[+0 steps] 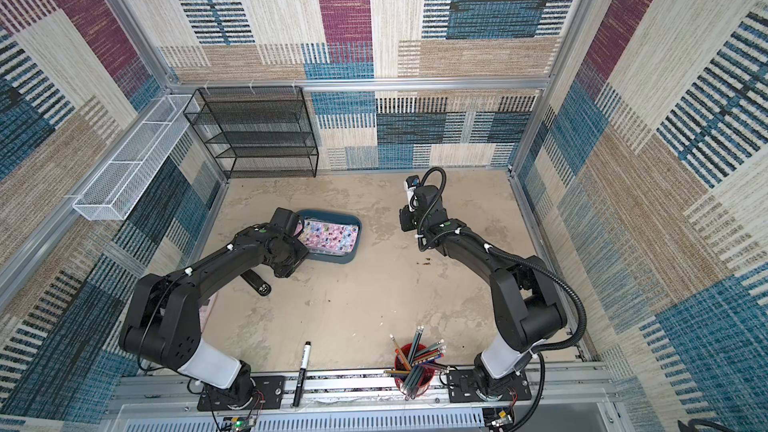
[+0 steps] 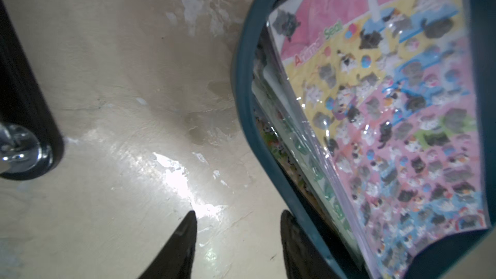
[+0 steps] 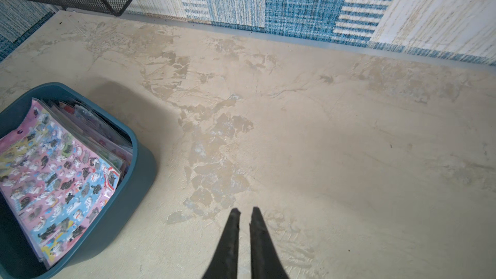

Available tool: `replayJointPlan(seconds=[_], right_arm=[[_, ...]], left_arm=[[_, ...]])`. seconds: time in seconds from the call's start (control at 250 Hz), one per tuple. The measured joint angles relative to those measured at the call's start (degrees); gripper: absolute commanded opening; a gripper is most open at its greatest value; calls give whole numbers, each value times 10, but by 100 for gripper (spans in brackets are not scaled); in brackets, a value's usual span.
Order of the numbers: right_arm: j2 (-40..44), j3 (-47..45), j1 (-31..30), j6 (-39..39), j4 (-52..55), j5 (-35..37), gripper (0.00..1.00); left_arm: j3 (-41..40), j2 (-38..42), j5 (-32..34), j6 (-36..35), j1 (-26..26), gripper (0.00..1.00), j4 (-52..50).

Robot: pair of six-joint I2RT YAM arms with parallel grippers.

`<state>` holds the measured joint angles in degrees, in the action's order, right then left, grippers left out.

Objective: Take the stickers out of the storage box
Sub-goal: Move the storage box to the center of the board.

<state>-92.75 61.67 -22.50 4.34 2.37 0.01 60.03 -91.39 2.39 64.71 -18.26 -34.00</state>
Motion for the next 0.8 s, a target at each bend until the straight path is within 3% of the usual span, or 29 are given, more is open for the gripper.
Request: replayJointPlan(seconds=[0.36, 0.8], right_arm=[[-18, -1, 0, -8, 0, 0, 13], [-39, 21, 0, -10, 0, -11, 15]], left_arm=[[30, -47, -28, -1, 0, 50, 38], [13, 5, -26, -4, 0, 54, 76]])
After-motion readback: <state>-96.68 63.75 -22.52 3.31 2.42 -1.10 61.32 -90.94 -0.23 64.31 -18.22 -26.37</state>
